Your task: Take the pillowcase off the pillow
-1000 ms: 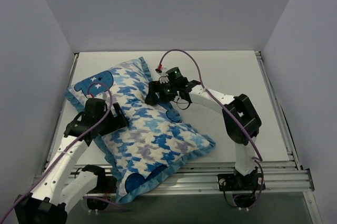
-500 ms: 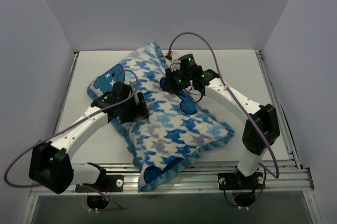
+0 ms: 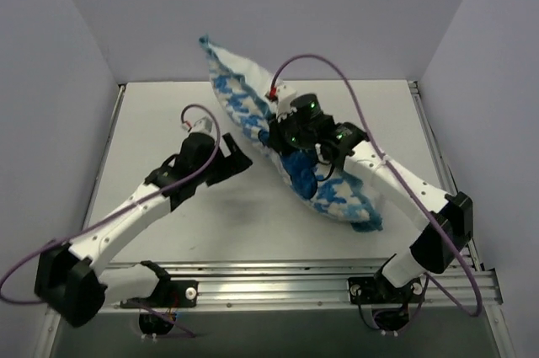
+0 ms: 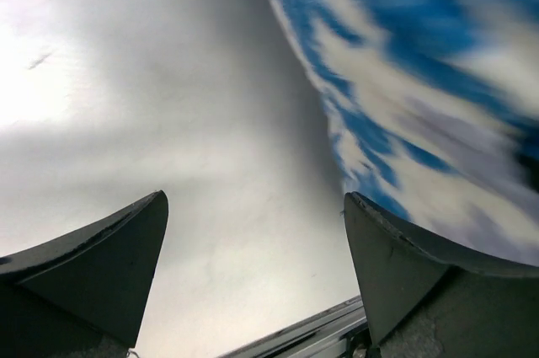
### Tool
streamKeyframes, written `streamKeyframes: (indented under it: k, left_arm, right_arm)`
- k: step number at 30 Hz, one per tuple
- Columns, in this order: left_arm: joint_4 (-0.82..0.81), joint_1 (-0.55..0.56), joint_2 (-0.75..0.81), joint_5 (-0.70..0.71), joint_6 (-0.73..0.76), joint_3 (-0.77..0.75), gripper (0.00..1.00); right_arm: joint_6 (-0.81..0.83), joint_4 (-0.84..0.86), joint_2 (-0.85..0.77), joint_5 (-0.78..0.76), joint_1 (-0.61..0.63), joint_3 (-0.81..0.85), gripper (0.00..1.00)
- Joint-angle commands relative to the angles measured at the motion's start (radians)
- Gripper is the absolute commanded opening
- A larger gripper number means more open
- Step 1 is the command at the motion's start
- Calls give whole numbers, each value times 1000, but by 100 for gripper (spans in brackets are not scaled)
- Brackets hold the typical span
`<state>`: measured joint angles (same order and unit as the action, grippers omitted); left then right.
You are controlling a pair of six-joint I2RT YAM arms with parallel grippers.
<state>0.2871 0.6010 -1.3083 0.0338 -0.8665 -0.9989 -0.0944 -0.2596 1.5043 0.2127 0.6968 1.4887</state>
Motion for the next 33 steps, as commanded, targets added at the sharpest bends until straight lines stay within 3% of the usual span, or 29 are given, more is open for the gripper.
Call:
streamKeyframes:
  k: [1,5,6,7,10,14,17,21,26,29,33]
  left_arm:
    - [108,-12,222,132,-62,129,94]
    - [332,-10,520,182,-52,194,94]
    - [425,-9,565,198,-48,183,94]
    - [470,-9,601,199,-45,172,94]
    - [601,-9,717,190,-29,123,94]
    - [685,-9,770,192,-11,51,94]
    - [692,-9,758,219,24,22,94]
    - [588,-9,640,195,78,8,94]
    - [428,-7,379,141,185,-87,94]
    - [351,-4,143,118,221,-222,94]
    - [216,29,-44,159,221,-346,94]
  right_arm:
    - [-68,153,74,25,47,-158,0]
    - [-102,177,177,-10,182,-183,0]
    - [-103,162,191,-18,214,-168,5]
    - [-103,152,204,-28,245,-130,24]
    - [-107,85,214,-73,331,-18,62]
    - [-111,-21,165,-166,379,93,76]
    - [-128,-61,84,-287,377,108,80]
    - [-177,-159,-19,-487,327,53,84]
    - [-284,-213,-220,-556,109,-143,86]
    - [-333,-257,-329,-604,47,-246,88]
    - [-366,-309,-421,-610,-58,-340,93]
